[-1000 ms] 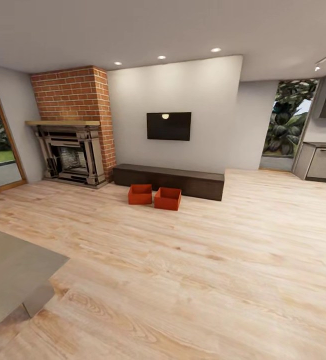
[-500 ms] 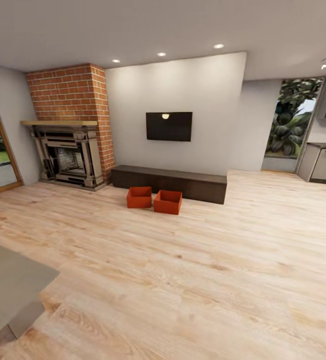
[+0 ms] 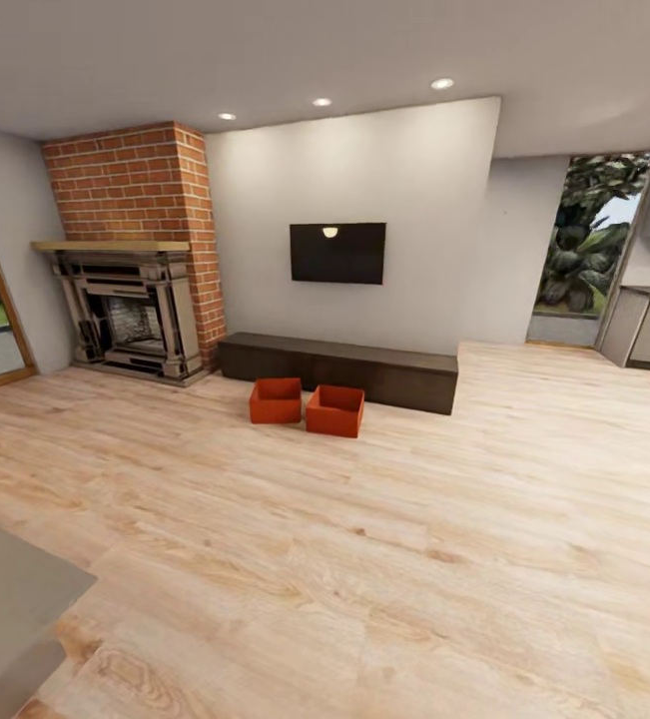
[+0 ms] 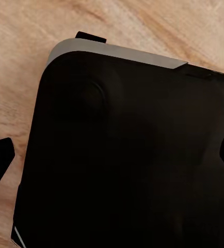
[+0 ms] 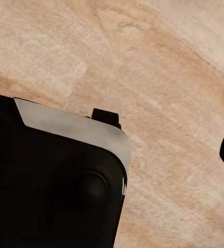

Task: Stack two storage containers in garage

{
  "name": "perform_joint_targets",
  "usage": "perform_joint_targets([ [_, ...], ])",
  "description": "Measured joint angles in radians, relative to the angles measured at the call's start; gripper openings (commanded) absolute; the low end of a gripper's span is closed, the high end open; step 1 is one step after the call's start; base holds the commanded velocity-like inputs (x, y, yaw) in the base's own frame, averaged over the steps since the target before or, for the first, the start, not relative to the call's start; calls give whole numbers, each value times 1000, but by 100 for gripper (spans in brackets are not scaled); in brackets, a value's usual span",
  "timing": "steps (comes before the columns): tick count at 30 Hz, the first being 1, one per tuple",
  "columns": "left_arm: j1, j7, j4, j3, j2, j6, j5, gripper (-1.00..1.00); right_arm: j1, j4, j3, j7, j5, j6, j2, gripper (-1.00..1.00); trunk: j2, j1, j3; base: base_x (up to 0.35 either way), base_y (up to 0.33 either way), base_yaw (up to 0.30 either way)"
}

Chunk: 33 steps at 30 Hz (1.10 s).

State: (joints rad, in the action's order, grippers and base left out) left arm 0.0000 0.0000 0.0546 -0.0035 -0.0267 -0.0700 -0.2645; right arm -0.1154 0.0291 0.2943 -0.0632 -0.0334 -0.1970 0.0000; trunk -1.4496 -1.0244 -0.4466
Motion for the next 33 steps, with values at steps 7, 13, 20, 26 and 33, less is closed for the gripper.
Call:
perform_joint_targets([
  [7, 0, 0, 0, 0, 0, 0, 0, 100, 0, 0, 0, 0, 0, 0, 0, 100, 0, 0, 0, 322, 0, 0],
  [13, 0, 0, 0, 0, 1, 0, 0, 100, 0, 0, 0, 0, 0, 0, 0, 100, 0, 0, 0, 322, 0, 0],
  [20, 0, 0, 0, 0, 1, 0, 0, 100, 0, 0, 0, 0, 0, 0, 0, 100, 0, 0, 0, 322, 0, 0],
  [26, 0, 0, 0, 0, 1, 0, 0, 100, 0, 0, 0, 0, 0, 0, 0, 100, 0, 0, 0, 322, 0, 0],
  [33, 0, 0, 0, 0, 1, 0, 0, 100, 0, 0, 0, 0, 0, 0, 0, 100, 0, 0, 0, 322, 0, 0],
])
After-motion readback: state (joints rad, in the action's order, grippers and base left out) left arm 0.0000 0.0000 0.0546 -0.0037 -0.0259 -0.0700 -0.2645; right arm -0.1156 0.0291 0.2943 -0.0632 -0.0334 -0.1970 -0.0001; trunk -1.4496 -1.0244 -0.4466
